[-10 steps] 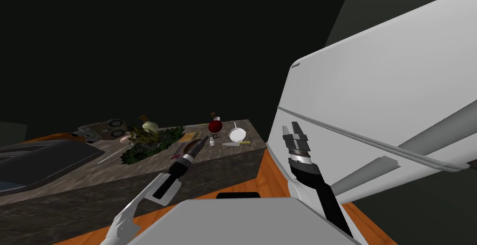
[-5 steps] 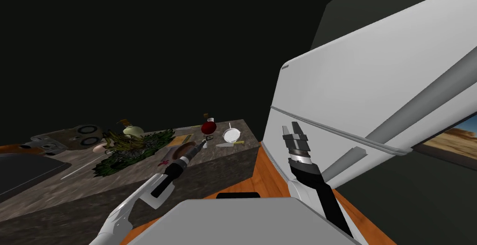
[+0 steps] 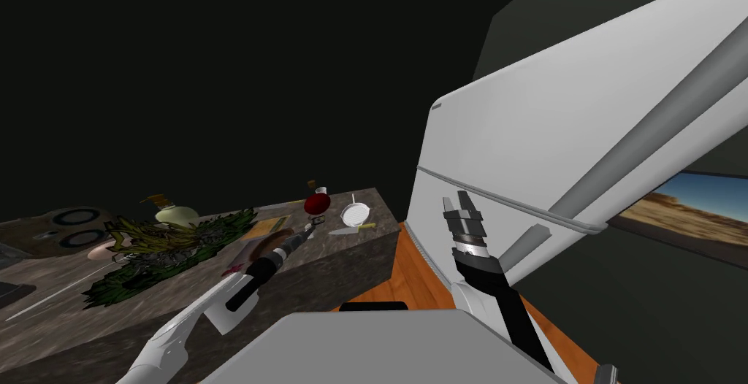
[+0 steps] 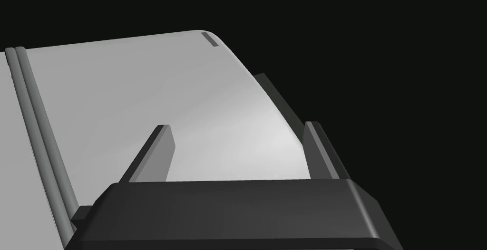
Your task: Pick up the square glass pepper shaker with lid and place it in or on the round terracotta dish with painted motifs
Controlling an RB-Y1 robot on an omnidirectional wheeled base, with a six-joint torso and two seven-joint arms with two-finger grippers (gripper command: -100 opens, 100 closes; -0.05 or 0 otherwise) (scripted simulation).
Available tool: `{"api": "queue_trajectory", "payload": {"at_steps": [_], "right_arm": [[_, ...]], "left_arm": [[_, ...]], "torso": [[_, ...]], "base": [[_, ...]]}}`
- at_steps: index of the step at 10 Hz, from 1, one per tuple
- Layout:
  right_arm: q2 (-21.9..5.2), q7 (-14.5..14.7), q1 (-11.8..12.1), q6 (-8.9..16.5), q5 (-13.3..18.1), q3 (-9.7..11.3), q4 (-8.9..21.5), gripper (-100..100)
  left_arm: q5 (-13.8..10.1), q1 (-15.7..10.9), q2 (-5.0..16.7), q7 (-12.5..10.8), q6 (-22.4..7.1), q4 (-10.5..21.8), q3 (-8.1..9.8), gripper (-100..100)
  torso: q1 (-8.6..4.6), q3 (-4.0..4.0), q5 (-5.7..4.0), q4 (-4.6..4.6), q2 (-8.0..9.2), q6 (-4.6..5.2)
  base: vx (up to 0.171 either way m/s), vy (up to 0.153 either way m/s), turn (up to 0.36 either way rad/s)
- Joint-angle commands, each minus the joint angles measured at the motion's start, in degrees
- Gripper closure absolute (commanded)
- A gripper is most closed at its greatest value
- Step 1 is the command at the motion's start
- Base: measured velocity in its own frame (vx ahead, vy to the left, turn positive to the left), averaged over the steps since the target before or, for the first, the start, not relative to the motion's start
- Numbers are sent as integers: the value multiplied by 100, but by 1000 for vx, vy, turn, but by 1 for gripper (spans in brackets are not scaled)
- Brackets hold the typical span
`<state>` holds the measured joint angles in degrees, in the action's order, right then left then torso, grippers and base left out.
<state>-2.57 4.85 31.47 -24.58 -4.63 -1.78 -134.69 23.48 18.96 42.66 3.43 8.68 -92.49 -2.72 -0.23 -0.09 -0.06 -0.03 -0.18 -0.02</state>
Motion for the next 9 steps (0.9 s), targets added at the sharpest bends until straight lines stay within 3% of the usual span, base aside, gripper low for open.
{"api": "queue_trajectory", "payload": {"at_steps": [1, 2, 3, 4, 5, 9], "right_arm": [[0, 0, 0, 0, 0, 0, 0, 0], [0, 0, 0, 0, 0, 0, 0, 0], [0, 0, 0, 0, 0, -1, 0, 0], [0, 0, 0, 0, 0, -1, 0, 0], [-1, 0, 0, 0, 0, -1, 0, 0], [-1, 0, 0, 0, 0, -1, 0, 0]], "left_arm": [[127, 8, 157, 93, -51, 180, -51, -100], [86, -18, 73, 59, -40, 128, -41, -100], [97, -20, 78, 76, -46, 143, -46, 0], [95, -20, 77, 74, -45, 141, -45, -100], [95, -20, 77, 74, -45, 141, -45, 100], [101, -20, 83, 84, -52, 144, -40, 100]], "torso": [[0, 0, 0, 0, 0, 0], [-2, -2, 0, -1, -2, -1], [10, 4, 2, 1, 8, -3], [20, 9, 4, 3, 17, -3], [23, 11, 5, 4, 20, -3], [30, 13, 12, 4, 23, 0]], "base": [[64, -76, -84], [27, -33, -7], [5, -6, 3], [0, 0, 0], [0, 0, 0], [0, 0, 0]]}}
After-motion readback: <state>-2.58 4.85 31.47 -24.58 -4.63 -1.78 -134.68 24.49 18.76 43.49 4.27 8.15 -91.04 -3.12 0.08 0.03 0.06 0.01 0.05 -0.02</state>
